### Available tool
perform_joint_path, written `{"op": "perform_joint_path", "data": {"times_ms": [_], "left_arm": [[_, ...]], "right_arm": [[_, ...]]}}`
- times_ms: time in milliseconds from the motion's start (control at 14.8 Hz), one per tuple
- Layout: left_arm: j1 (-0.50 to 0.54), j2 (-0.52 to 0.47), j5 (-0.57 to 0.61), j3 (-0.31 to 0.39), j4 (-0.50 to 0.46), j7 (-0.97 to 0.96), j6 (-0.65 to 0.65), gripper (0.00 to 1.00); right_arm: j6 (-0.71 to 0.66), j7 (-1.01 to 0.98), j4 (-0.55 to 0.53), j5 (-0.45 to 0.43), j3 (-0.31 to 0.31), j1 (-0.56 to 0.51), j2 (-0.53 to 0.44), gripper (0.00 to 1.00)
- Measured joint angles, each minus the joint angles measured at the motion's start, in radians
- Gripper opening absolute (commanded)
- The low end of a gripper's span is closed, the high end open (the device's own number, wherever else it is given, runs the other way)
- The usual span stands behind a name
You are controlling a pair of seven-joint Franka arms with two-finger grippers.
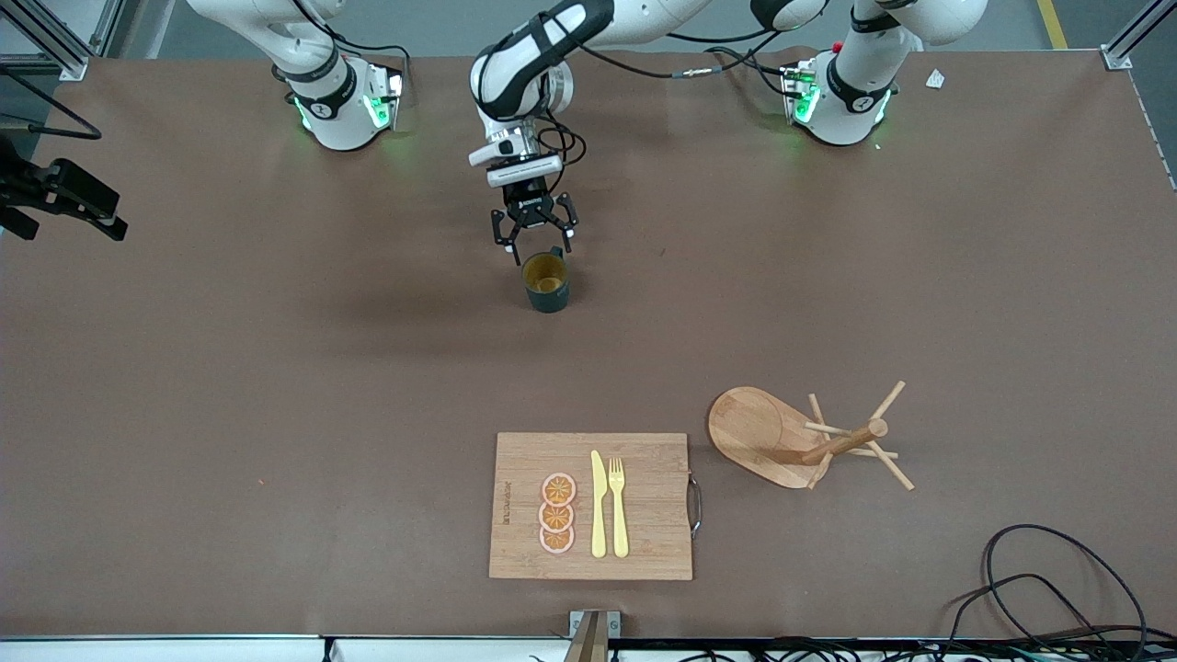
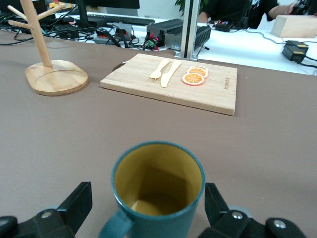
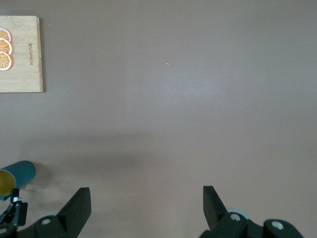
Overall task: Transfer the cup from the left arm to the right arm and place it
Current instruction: 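Open the left gripper and raise it off the mug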
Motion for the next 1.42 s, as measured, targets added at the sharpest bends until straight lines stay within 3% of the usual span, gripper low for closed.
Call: {"op": "perform_joint_path", "data": {"times_ms": [338,608,810,1080,1418], "left_arm": [[0.066,-0.188,-0.258,0.002,0.021,0.33,0.003,1.0],[0.222,-0.388,-0.483,0.001,0.023,0.695,0.026,1.0],[0.352,-0.482,-0.642,0.003,0.027,0.957,0.046,1.0],[0.56,-0.542,-0.868,0.005,0.066,1.267,0.062,1.0],[0.77,-0.55,-1.082,0.005,0.079,1.491,0.05,1.0]], "right_arm": [[-0.014,-0.001,0.0,0.0,0.003,0.001,0.0,1.0],[-0.044,0.004,-0.005,0.001,0.005,0.038,0.0,1.0],[-0.045,0.111,-0.011,0.001,0.008,0.11,0.0,1.0],[0.001,0.241,-0.069,0.001,0.011,0.19,0.001,1.0],[0.134,0.333,-0.257,0.008,0.01,0.235,-0.043,1.0]]}}
